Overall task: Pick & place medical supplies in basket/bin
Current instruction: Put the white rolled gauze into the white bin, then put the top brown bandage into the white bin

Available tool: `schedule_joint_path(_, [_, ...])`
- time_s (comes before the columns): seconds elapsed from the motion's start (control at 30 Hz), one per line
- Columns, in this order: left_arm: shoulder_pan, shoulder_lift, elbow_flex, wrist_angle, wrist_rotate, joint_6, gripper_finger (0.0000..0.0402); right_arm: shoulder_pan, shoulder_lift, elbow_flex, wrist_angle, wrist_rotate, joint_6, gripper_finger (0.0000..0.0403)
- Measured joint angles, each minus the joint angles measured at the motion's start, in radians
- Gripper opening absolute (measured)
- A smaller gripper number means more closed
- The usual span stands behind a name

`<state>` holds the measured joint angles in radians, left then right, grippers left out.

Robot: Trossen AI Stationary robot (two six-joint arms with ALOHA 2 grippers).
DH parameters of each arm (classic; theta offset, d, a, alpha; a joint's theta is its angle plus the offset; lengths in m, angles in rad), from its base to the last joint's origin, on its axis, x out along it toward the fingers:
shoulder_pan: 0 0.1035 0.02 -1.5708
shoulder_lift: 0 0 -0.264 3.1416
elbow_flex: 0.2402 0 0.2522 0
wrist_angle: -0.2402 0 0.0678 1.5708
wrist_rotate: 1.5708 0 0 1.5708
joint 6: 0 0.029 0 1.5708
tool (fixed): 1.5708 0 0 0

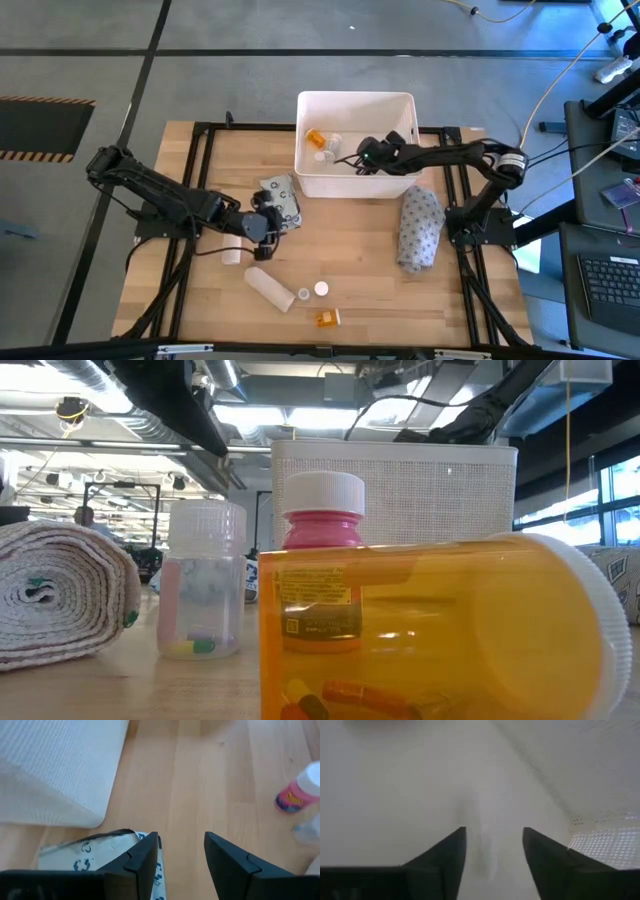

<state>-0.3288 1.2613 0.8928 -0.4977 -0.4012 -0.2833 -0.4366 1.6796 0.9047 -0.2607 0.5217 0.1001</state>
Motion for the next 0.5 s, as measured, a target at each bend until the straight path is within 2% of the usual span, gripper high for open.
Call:
schedule_joint_path(0.2, [0.02,0.0,0.0,-0.06,0.007,-0.152,0.0155,0.0,-0.083,0.0,0.017,0.008,-0.001,0.0247])
schedule_joint_path(0.5, [0.05,0.0,0.0,-0.383,0.067,-0.526,0.0156,0.012,-0.255,0.0,0.01,0.008,-0.003,0.0257])
